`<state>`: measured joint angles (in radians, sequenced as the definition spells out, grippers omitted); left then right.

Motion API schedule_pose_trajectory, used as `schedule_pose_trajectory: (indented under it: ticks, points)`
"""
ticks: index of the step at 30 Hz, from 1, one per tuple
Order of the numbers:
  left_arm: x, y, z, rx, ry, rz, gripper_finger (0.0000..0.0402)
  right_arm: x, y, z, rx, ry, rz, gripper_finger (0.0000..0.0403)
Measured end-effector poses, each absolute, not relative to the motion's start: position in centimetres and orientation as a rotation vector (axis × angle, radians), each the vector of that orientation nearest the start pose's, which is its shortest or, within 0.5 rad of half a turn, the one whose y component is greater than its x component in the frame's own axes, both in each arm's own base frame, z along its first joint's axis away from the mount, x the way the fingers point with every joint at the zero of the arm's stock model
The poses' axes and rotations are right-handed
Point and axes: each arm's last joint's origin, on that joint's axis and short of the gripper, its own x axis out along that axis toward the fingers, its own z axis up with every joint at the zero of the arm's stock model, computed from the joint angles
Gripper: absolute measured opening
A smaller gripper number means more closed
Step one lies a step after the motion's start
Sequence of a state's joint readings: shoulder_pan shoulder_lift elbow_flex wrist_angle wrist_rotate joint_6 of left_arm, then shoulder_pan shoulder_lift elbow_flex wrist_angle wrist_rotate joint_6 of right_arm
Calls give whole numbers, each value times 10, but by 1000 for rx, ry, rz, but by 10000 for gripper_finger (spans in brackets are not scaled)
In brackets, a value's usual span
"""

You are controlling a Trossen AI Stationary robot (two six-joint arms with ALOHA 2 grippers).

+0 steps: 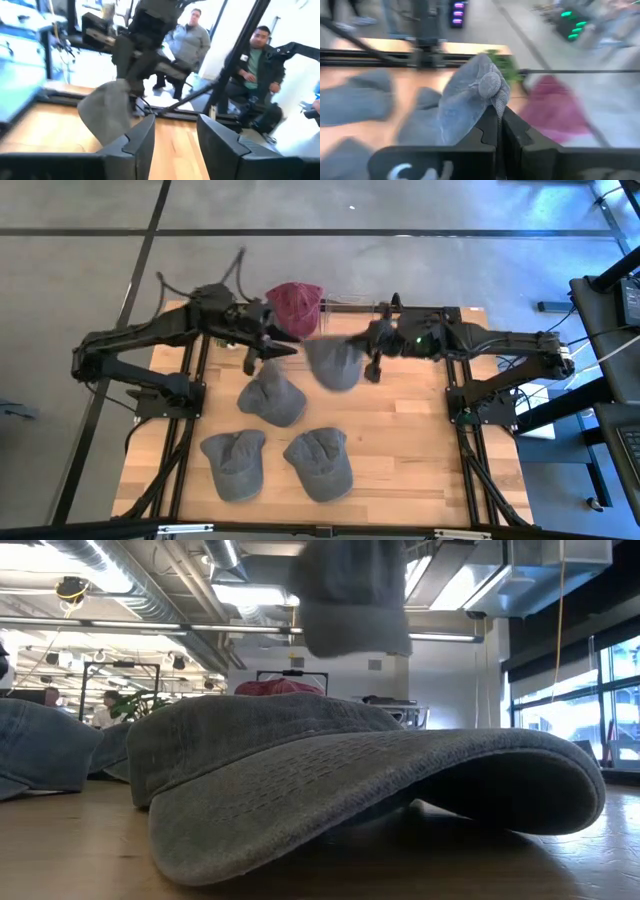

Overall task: Pick & Place hat
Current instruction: Put the gray cap into the right transparent bin

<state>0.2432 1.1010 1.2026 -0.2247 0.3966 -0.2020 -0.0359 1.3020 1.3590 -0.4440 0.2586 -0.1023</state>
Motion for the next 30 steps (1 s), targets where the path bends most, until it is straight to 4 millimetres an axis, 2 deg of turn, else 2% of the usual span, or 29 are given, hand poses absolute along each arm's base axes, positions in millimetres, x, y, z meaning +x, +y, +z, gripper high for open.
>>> schedule_pose_trajectory:
  ticks: [4, 7, 11, 15, 24, 30]
  points:
    - [212, 42, 419, -223, 111, -87, 150, 271, -52, 400, -189, 405, -389, 6]
    - [203, 38, 421, -189, 120, -64, 148, 267, -81, 395, -214, 436, -478, 6]
    - [196, 32, 422, -170, 126, -36, 146, 262, -116, 374, -184, 461, -499, 6]
    - [192, 28, 422, -143, 132, -12, 148, 260, -141, 349, -188, 408, -544, 6]
    - [193, 27, 421, -156, 142, -14, 146, 253, -166, 298, -185, 357, -581, 6]
    - [193, 27, 420, -161, 151, -13, 148, 252, -177, 276, -175, 376, -607, 6]
